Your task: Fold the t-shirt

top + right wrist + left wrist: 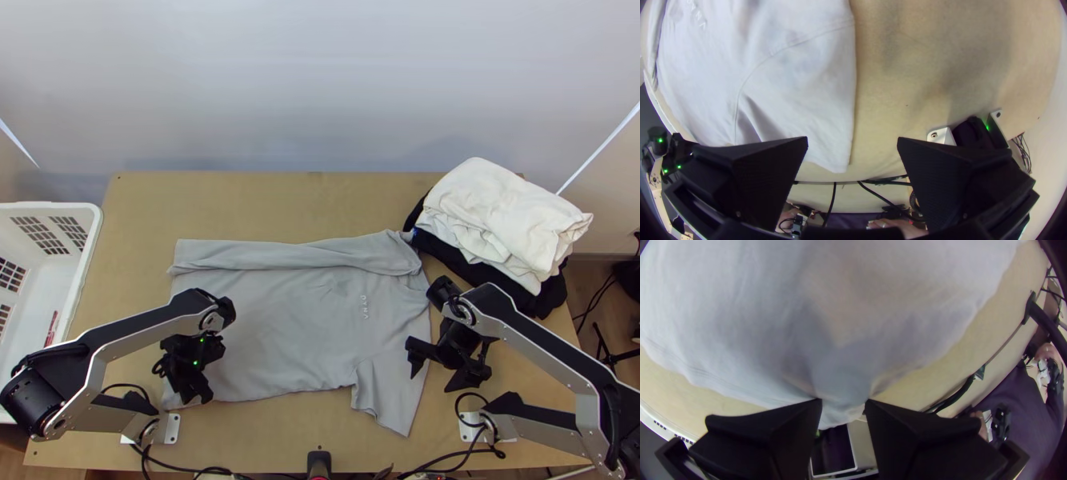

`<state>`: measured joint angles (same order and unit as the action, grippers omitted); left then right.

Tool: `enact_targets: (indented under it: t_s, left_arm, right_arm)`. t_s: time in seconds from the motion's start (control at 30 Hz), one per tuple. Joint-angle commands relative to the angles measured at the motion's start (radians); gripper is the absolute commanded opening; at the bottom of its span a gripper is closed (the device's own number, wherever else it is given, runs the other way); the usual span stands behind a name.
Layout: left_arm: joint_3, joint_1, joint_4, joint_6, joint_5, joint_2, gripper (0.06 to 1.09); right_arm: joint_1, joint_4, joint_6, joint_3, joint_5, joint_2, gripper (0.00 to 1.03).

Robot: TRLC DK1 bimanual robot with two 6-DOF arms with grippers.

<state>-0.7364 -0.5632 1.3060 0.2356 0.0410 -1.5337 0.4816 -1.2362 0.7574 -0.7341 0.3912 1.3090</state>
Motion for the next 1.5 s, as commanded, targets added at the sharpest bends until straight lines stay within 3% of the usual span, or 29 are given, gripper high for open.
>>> enact_targets:
  t_s: [0.0, 0.13, 0.6, 0.77, 0.83, 0.97, 1.03, 1.47]
  left_arm:
    - [0.006, -0.009, -0.030, 0.004, 0.000, -0.013, 0.50]
    - [0.006, -0.027, -0.030, 0.008, 0.000, -0.009, 0.09]
    - [0.005, -0.004, -0.027, 0.005, 0.000, 0.014, 0.10]
    - [0.005, -0.004, -0.027, 0.005, 0.000, 0.012, 0.10]
    - [0.005, -0.003, -0.027, 0.005, 0.000, 0.012, 0.10]
    - [0.005, -0.003, -0.027, 0.005, 0.000, 0.012, 0.10]
    - [0.005, -0.003, -0.027, 0.005, 0.000, 0.015, 0.10]
    - [0.005, -0.001, -0.025, 0.005, 0.000, 0.015, 0.10]
  right_arm:
    - [-0.003, -0.002, -0.006, -0.002, 0.000, -0.002, 0.93]
    - [-0.015, -0.002, -0.015, -0.010, 0.000, -0.002, 0.93]
    - [-0.132, 0.142, -0.087, 0.036, 0.012, 0.110, 0.92]
    - [-0.113, 0.181, -0.090, 0.016, -0.003, 0.108, 0.67]
    - [-0.092, 0.193, -0.090, 0.018, -0.037, 0.095, 0.56]
    - [-0.075, 0.228, -0.095, 0.039, -0.087, 0.061, 0.45]
    - [-0.064, 0.251, -0.109, 0.050, -0.132, 0.035, 0.33]
    - [-0.024, 0.327, -0.116, 0.134, -0.175, -0.016, 0.31]
